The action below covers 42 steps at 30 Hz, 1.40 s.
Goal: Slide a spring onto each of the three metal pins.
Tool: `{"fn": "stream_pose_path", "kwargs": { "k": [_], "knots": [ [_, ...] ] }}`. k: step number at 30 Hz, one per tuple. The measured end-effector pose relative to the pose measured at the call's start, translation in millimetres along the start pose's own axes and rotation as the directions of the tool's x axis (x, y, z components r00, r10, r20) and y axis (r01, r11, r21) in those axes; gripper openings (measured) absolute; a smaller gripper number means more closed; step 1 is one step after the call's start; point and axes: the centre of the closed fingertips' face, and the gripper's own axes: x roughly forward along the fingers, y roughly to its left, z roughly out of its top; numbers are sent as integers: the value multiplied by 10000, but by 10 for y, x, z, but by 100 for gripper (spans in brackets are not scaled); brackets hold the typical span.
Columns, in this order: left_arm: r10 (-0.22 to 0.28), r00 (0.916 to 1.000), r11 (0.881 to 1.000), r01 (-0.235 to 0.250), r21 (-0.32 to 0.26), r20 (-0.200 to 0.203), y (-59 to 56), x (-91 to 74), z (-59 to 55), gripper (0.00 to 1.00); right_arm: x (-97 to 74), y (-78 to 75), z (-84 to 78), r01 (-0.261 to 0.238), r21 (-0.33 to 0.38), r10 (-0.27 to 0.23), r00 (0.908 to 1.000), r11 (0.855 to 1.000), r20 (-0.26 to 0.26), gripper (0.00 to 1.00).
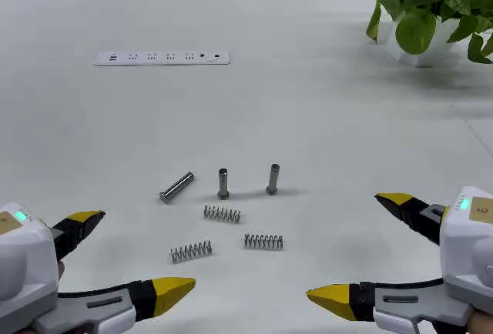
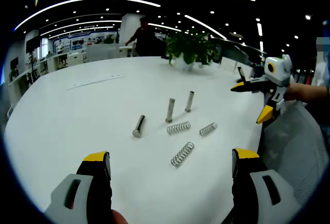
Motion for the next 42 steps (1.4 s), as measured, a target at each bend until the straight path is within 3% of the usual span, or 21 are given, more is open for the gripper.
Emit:
{"fn": "stream_pose_path", "kwargs": {
  "k": [29, 42],
  "knots": [
    [-8, 10000, 10000, 7, -86, -36, 30, -2, -14, 100, -3, -1, -15, 1, 19, -1, 10000, 10000, 6, 99],
    [-141, 9992, 9999, 140, -12, -386, 2, 16, -35, 100, 13, 8, 2, -53, -73, 54, 10000, 10000, 63, 99]
  ]
}}
